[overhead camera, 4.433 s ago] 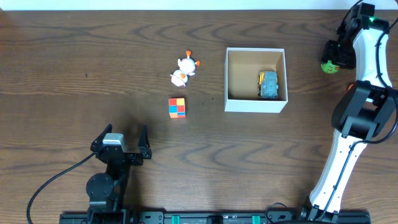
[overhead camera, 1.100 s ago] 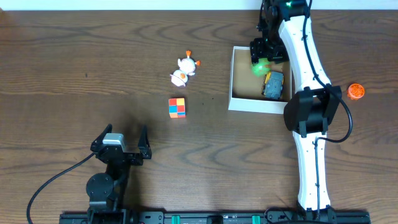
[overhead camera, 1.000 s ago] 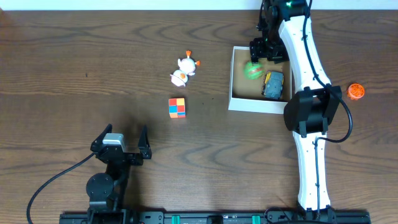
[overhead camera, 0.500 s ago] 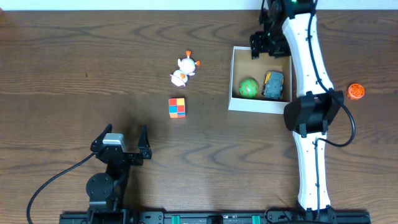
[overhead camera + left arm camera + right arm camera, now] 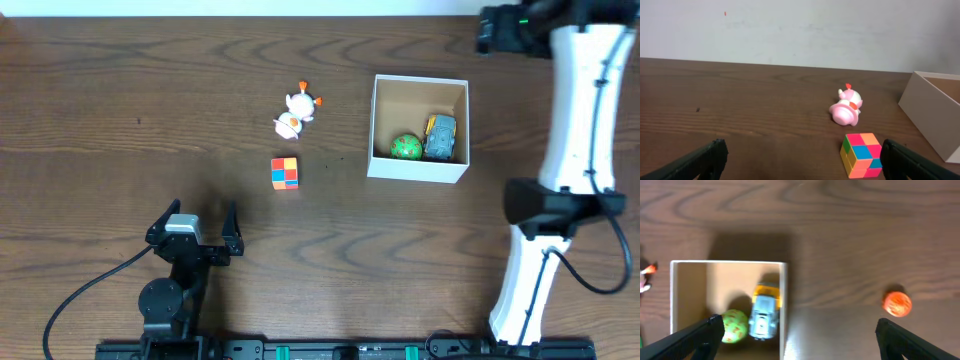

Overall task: Pack container
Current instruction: 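Release the green ball and move right gripper to orange ball, then lower the right gripper onto the orange spiky ball and grasp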

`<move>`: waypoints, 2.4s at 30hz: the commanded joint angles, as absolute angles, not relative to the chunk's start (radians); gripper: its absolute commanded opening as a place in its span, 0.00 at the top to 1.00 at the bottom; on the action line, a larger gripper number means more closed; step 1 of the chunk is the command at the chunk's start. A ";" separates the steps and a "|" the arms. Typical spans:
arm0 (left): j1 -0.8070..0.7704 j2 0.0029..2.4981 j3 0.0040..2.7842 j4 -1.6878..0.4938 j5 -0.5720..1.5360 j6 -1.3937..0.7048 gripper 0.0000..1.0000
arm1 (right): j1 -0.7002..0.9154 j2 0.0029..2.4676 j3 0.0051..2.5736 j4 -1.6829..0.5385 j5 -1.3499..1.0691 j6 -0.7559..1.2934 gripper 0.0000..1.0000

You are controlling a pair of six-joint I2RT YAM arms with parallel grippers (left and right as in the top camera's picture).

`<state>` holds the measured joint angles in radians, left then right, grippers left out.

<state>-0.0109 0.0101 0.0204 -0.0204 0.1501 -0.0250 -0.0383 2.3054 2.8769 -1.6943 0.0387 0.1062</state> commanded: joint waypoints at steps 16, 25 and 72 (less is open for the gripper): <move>-0.014 0.004 0.004 -0.056 0.161 -0.011 0.02 | -0.317 2.270 2.370 -1.637 0.144 0.171 0.01; -0.014 0.004 0.004 -0.056 0.161 -0.011 0.02 | -0.420 2.271 2.141 -1.472 0.051 0.172 0.01; -0.014 0.004 0.004 -0.056 0.161 -0.011 0.02 | -0.479 2.325 1.942 -1.084 -0.054 0.118 0.01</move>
<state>-0.0109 0.0101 0.0204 -0.0204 0.1501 -0.0246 -0.5053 2.2894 1.9453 -1.0828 -0.0380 0.1246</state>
